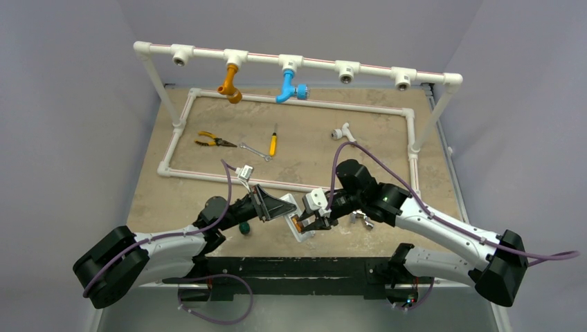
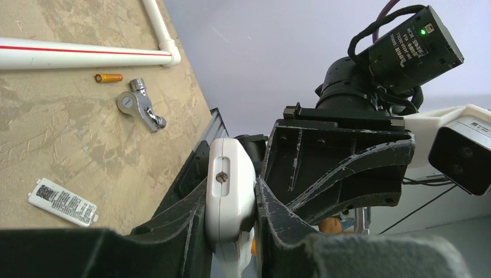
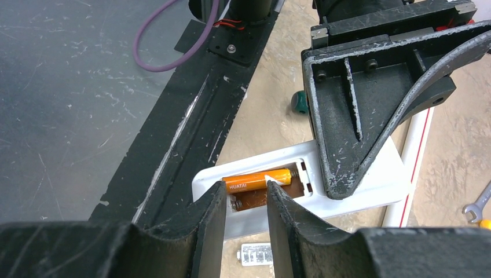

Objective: Load the batteries into the remote control
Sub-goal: Load the battery into the remote control.

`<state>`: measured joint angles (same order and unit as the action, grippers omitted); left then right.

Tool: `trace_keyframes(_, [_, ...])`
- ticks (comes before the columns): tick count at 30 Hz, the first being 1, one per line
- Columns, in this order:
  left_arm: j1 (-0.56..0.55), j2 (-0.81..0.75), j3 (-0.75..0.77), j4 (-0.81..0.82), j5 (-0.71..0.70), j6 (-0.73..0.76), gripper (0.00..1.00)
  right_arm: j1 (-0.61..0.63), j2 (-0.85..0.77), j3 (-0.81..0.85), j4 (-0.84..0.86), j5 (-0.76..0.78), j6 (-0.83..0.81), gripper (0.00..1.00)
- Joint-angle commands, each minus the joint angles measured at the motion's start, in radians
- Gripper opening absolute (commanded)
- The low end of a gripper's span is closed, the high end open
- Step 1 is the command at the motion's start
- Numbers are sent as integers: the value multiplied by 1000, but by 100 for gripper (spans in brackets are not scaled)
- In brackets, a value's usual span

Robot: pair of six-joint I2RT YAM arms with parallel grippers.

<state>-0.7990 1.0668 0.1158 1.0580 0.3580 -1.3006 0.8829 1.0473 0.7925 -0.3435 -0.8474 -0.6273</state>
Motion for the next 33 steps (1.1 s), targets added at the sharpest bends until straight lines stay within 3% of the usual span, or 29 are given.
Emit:
trace_keyframes(1, [-2,-5,11,67,0,-18,0,5,5,4,6,25,10,30])
trace_keyframes(33, [-3,11,26,83,-7,-28,0,25,-14,-58,107,127,102,22])
